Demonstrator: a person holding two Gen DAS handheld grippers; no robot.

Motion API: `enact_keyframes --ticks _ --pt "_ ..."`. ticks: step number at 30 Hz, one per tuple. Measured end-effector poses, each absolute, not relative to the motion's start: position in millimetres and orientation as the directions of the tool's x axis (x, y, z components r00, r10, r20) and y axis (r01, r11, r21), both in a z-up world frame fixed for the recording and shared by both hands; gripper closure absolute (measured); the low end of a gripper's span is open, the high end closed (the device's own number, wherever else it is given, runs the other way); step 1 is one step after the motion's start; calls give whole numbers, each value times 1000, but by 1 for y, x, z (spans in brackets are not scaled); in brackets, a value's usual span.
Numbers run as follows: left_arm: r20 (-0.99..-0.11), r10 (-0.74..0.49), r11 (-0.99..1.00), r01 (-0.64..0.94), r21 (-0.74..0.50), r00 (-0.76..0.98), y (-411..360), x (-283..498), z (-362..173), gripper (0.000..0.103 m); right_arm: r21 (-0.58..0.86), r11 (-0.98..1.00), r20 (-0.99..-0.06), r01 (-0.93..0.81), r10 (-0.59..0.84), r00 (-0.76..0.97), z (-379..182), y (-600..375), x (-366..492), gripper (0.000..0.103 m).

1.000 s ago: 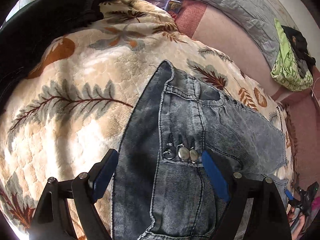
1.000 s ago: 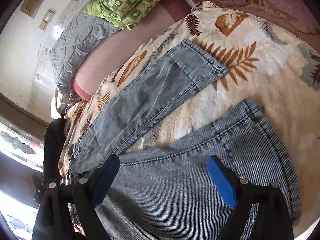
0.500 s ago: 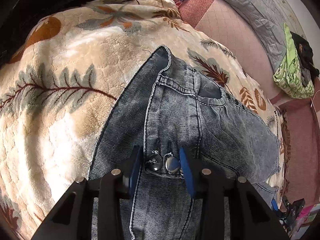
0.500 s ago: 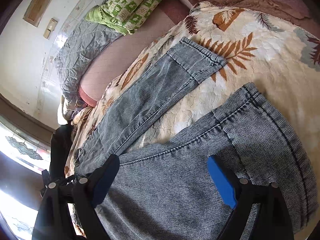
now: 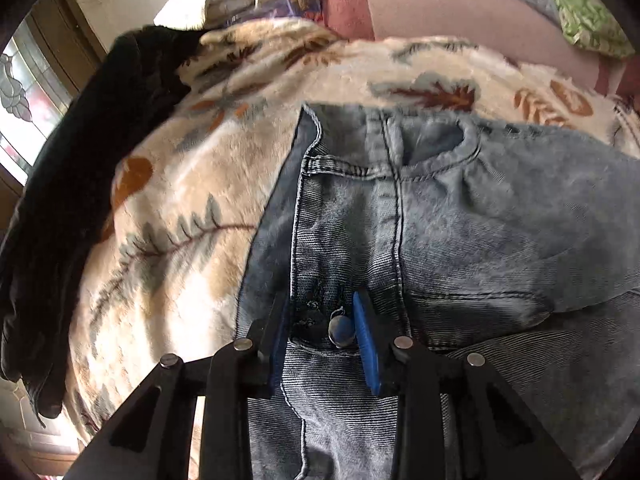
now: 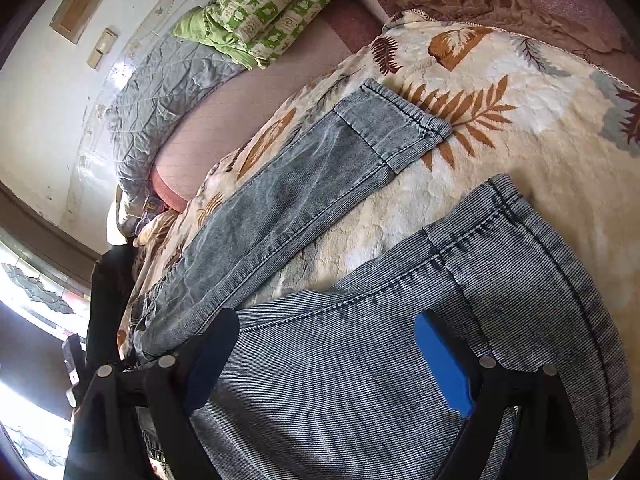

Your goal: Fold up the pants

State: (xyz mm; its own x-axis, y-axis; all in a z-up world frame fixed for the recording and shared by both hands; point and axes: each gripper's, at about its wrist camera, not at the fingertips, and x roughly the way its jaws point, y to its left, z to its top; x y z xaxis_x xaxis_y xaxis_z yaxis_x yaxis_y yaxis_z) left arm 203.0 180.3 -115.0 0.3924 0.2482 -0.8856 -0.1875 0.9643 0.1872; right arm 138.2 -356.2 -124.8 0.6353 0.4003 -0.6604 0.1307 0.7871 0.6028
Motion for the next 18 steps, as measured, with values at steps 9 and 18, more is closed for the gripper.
enact_keyframes --ticks 9,18 --pt "-865 214 963 -246 109 453 193 182 -75 60 628 766 -656 134 429 621 -121 -363 137 12" --pt "-903 91 978 -207 2 420 190 193 -90 41 518 837 -729 178 323 603 -79 -391 238 12"
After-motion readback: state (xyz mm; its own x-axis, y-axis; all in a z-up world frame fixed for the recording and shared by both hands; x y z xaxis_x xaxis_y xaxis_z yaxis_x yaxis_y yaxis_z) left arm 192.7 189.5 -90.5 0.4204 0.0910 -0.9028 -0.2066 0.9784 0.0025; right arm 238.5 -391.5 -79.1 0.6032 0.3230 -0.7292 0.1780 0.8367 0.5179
